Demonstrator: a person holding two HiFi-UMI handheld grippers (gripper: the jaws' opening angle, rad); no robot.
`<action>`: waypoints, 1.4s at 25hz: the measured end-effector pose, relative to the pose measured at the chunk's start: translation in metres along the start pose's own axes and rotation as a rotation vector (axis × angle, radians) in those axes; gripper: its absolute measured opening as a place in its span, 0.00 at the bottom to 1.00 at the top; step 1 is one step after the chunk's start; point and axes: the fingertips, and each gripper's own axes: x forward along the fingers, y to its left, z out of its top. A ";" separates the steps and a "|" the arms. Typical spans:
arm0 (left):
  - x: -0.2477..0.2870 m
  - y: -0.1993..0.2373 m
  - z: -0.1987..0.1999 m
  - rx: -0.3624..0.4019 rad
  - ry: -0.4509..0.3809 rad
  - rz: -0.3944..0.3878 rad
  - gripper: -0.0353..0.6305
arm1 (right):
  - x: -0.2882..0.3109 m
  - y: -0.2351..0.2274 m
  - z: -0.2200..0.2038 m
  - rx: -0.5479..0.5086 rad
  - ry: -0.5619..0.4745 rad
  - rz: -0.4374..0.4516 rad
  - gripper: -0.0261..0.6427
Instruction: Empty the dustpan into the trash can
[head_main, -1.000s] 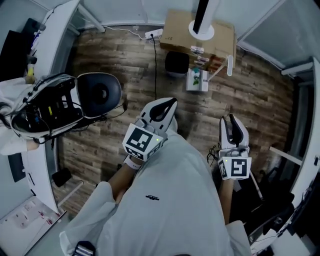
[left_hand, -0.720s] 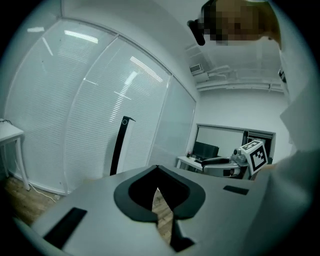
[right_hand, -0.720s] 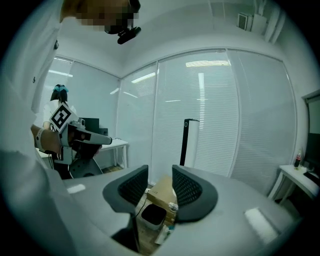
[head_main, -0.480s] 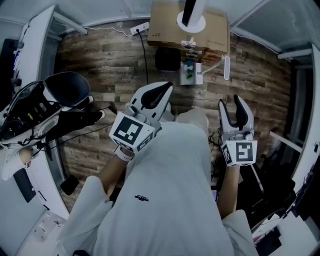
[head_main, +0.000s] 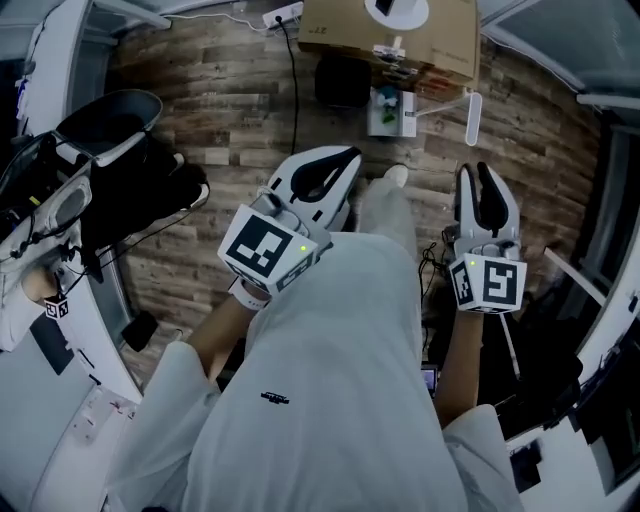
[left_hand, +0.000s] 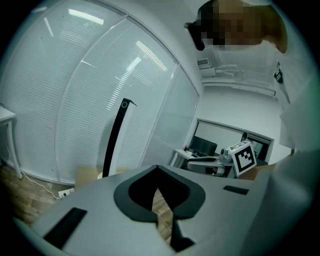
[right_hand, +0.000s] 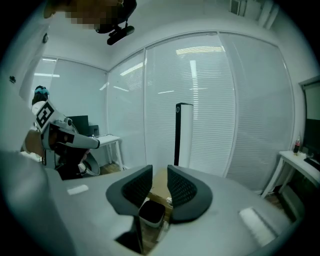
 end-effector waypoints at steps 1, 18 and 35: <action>0.002 0.003 -0.002 0.010 0.010 0.003 0.06 | 0.004 -0.004 -0.003 0.006 -0.003 -0.014 0.18; 0.089 0.045 -0.052 -0.082 0.114 0.010 0.06 | 0.106 -0.067 -0.076 0.022 0.119 -0.069 0.37; 0.150 0.083 -0.100 -0.088 0.169 0.150 0.06 | 0.173 -0.125 -0.162 0.037 0.436 -0.092 0.48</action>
